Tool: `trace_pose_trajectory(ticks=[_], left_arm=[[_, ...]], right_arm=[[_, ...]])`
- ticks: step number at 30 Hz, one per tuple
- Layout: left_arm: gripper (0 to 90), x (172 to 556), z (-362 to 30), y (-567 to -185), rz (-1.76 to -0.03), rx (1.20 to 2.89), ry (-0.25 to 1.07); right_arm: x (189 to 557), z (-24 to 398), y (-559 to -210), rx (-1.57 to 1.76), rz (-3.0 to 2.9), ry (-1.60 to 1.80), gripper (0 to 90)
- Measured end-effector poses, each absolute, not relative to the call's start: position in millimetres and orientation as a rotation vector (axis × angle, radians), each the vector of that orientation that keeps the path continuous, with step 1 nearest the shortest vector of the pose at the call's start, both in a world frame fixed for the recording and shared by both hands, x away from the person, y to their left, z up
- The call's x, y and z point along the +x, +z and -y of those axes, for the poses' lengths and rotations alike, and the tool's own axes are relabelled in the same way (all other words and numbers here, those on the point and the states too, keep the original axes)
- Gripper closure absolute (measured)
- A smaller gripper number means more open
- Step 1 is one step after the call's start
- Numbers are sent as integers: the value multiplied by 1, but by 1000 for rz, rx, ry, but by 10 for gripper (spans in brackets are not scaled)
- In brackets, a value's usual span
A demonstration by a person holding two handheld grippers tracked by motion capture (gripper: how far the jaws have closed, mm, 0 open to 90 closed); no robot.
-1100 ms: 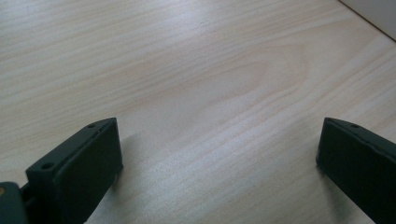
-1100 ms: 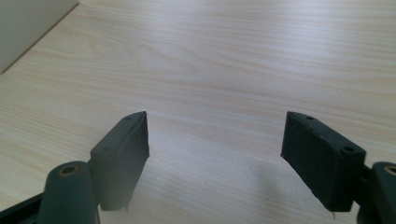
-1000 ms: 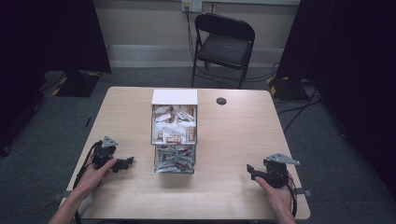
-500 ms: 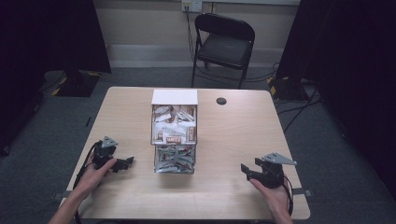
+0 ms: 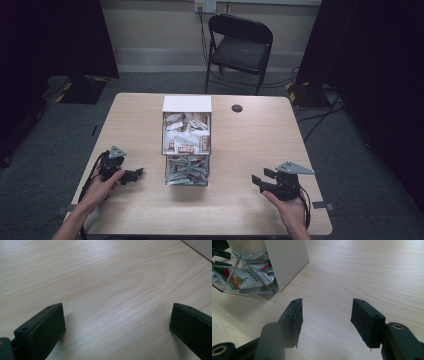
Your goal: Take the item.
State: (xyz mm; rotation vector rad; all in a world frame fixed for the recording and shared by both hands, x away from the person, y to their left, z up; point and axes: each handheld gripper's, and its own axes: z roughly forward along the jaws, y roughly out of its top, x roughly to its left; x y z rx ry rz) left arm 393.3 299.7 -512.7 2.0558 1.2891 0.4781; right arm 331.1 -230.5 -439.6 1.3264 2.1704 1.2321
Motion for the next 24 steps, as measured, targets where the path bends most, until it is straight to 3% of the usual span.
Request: trace_pose_trajectory(ticks=[24], left_arm=[[0, 393, -300, -513, -1290, 2056, 478]], right_arm=[[333, 189, -423, 1202, -2304, 1330, 512]])
